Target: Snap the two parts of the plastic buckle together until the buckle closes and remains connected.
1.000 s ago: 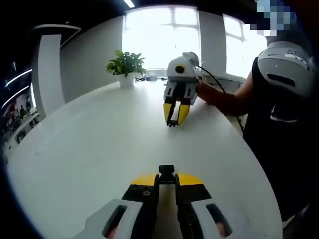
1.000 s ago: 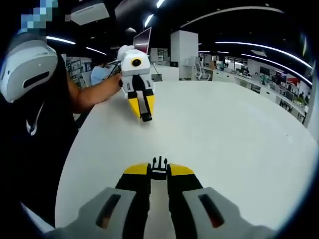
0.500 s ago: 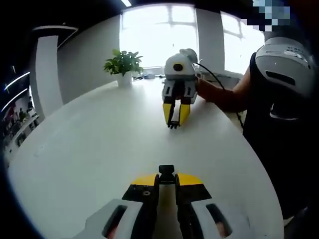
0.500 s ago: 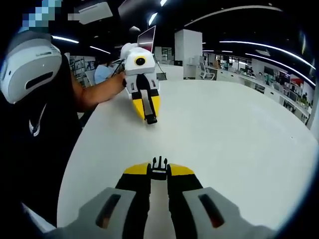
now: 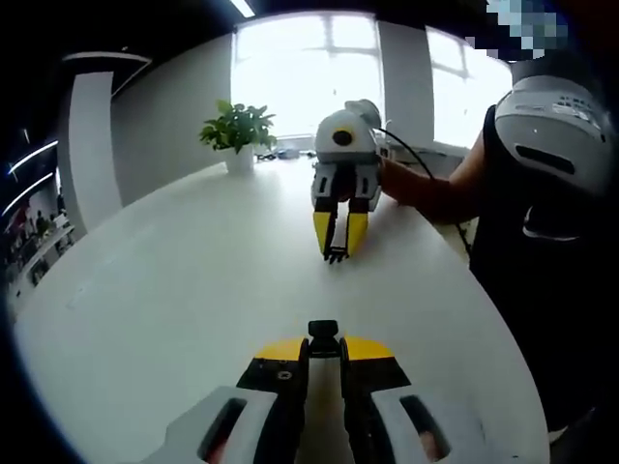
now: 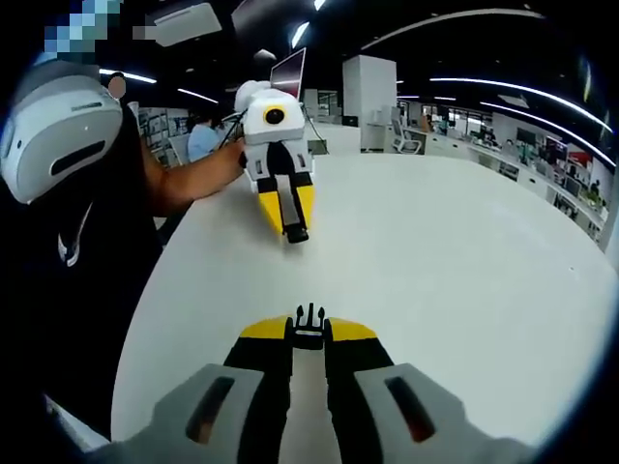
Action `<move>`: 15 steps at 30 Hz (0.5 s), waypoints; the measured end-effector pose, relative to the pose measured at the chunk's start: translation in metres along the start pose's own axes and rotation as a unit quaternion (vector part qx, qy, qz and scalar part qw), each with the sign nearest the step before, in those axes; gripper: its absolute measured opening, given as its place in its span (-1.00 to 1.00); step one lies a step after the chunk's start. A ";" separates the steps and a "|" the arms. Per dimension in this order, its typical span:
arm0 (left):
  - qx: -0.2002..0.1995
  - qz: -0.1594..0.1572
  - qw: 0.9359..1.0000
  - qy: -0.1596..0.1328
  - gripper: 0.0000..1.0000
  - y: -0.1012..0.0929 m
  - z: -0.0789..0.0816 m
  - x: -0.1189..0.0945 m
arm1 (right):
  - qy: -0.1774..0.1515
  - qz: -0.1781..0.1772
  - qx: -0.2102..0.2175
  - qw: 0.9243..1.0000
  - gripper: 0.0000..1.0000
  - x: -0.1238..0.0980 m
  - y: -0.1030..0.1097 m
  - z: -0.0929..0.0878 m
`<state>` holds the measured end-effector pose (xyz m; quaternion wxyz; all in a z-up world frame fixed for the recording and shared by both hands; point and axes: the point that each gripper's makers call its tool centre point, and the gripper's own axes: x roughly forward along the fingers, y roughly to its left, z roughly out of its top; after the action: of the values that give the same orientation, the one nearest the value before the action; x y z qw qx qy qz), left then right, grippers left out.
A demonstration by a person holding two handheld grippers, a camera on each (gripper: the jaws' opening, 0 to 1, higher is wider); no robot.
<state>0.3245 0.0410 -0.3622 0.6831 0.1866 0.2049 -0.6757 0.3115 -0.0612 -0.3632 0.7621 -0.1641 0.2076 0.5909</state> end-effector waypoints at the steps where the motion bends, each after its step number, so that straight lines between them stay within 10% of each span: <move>1: -0.001 0.000 1.000 -0.002 -0.78 0.000 0.001 -0.001 | 0.000 0.000 0.000 1.000 -0.77 0.000 0.000 0.000; 15: 0.000 -0.018 1.000 -0.002 -0.78 -0.008 0.003 0.007 | 0.004 0.002 -0.010 1.000 -0.77 0.005 0.001 0.001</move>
<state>0.3162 0.0337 -0.3635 0.6712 0.1813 0.2073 -0.6882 0.3116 -0.0557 -0.3647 0.7581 -0.1738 0.2053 0.5941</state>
